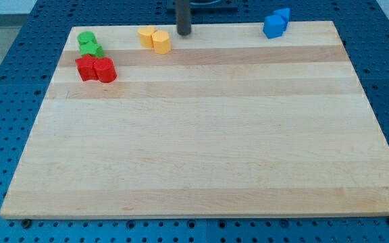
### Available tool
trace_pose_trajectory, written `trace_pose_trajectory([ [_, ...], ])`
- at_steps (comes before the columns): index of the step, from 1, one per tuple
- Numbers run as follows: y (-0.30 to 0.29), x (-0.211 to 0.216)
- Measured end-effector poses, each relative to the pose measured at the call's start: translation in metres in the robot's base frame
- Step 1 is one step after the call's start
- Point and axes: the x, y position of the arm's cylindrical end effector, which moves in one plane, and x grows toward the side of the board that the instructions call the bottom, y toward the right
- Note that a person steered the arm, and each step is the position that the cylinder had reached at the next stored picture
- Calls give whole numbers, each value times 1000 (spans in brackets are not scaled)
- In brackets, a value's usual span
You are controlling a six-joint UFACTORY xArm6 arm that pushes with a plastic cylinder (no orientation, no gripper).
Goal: Move the yellow heart into the red star
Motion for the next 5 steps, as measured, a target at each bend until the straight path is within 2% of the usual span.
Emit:
trace_pose_trajectory([
  [1, -33, 12],
  [3, -83, 66],
  [4, -86, 73],
  [5, -59, 71],
])
